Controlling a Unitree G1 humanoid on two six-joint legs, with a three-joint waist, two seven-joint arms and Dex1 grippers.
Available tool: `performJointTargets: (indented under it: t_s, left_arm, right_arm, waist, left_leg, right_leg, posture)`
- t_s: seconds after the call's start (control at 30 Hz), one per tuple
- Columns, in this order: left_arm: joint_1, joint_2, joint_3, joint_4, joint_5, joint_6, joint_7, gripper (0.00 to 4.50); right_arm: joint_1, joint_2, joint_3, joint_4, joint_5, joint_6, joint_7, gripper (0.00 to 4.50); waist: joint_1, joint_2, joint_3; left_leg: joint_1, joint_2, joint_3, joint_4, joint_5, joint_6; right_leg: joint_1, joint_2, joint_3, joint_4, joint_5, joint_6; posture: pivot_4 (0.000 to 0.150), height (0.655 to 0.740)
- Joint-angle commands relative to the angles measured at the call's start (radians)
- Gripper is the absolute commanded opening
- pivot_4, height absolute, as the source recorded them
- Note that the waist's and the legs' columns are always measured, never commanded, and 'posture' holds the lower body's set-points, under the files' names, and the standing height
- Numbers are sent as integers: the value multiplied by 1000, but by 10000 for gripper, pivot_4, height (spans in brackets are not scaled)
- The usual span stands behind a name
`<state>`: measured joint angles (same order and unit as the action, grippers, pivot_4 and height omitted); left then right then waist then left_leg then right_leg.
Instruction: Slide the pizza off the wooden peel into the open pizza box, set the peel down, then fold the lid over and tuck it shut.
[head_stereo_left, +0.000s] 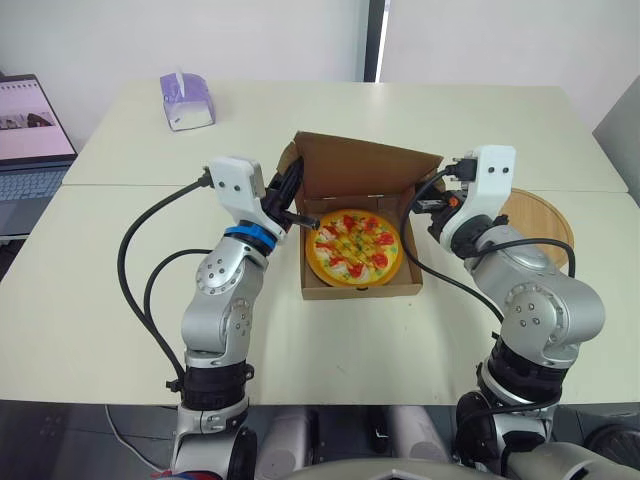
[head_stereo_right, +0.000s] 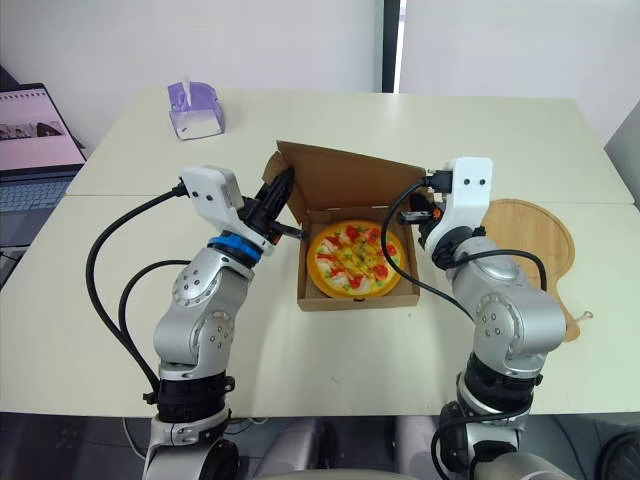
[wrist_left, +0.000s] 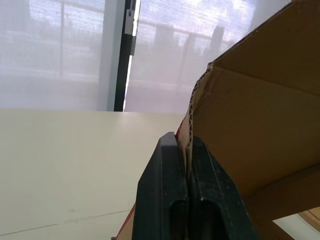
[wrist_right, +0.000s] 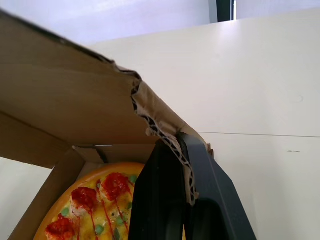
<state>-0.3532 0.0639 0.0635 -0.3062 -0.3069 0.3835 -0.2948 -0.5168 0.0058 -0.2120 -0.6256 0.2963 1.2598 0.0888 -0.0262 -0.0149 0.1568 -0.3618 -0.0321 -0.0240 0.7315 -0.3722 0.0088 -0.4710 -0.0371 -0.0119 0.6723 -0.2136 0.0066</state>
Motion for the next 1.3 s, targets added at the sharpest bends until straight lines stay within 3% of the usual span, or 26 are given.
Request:
performJointTargets:
  t_s: [0.03,0.3,0.63,1.07,1.3]
  left_arm:
    - [10,-24,-102,-22,-33,36,-39,0]
    - [-108,-108,-60,-17,-50,136,86,0]
    - [-218,-182,-4,25,-60,238,201,0]
    - [-147,-144,-16,-40,-58,265,182,0]
    - [-7,-82,-11,-191,-118,334,138,0]
  right_arm:
    - [12,35,99,-1,70,26,45,414]
    - [-27,27,91,16,76,24,53,414]
    - [-105,8,55,60,93,50,74,414]
    - [-97,10,59,35,97,90,88,414]
    - [-19,-23,104,-26,82,76,83,414]
  waist:
    - [0,0,0]
    - [2,0,0]
    - [-1,0,0]
    - [0,0,0]
    - [-4,0,0]
  left_leg:
    - [0,0,0,0,0,0]
    - [15,2,-4,-4,-3,5]
    - [15,3,-3,-6,-1,2]
    - [15,3,-3,-7,-1,2]
    - [17,3,-2,-12,-1,1]
  right_leg:
    - [1,0,0,0,0,0]
    - [19,2,-3,-10,0,0]
    - [19,3,-3,-10,0,0]
    - [19,3,-3,-11,0,0]
    - [18,3,-1,-13,0,0]
  posture:
    - [1500,7251]
    - [1500,7251]
    - [1500,7251]
    - [1500,7251]
    - [1500,7251]
